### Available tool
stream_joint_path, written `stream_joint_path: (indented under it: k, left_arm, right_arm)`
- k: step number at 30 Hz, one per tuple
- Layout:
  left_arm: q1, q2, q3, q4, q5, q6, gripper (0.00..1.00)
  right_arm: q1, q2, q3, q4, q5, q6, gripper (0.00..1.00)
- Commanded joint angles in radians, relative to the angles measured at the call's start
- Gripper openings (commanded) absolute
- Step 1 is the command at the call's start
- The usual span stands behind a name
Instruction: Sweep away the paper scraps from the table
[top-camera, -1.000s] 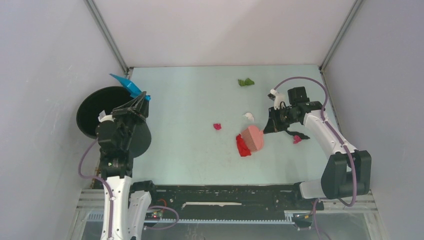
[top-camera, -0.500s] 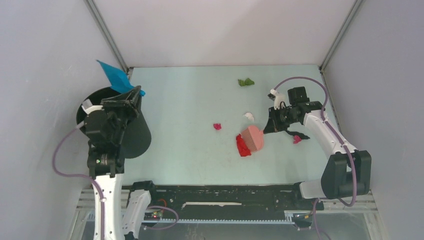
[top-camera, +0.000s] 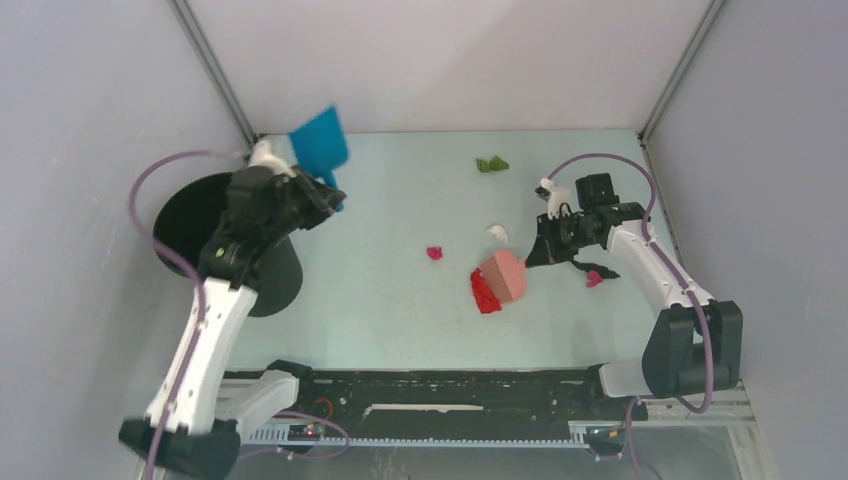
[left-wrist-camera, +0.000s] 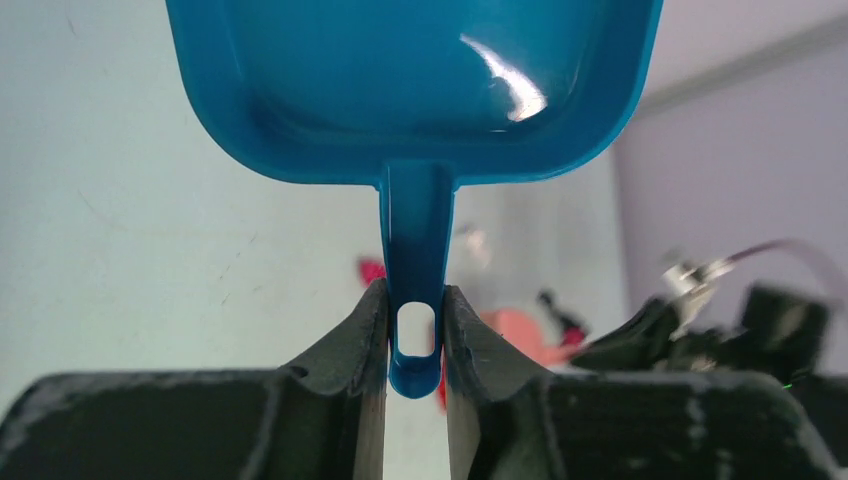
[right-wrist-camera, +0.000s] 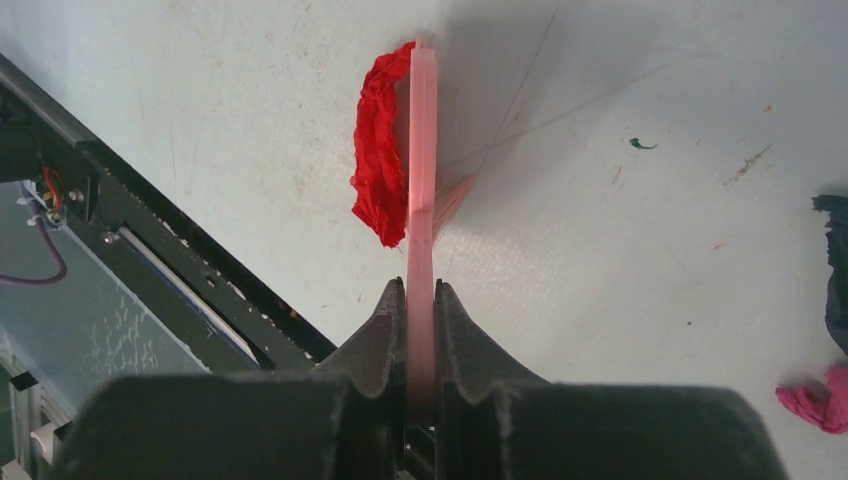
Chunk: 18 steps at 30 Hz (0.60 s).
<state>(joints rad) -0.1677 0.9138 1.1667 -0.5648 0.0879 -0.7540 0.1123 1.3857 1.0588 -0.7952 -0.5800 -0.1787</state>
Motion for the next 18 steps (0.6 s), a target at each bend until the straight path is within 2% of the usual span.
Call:
stream_joint_path:
  k: [1,3,6,12,18]
  left_arm:
    - [-0.129,0.202,0.094,-0.147,0.041,0.339,0.0]
    - [-0.209,0.306,0.168,-0.255,-0.045,0.437,0.0]
    - [-0.292,0.401,0.161,-0.348,-0.172,0.515,0.0]
    - [-0.343,0.425,0.017,-0.295,-0.252,0.503,0.0]
    - [-0.344,0.412,-0.069,-0.255,-0.348,0.492,0.0]
  right_arm:
    - [-0.003,-0.023,-0.004,0.019,-0.056,-0.037,0.0]
    - [-0.005,-0.04,-0.005,0.022,-0.054,-0.034,0.0]
    - [-0.004,-0.073,0.001,0.043,-0.015,-0.02,0.0]
    - [0.022,-0.047,0.154,-0.041,0.029,-0.026,0.0]
    - [0.154,0.11,0.409,-0.102,0.126,0.001,0.0]
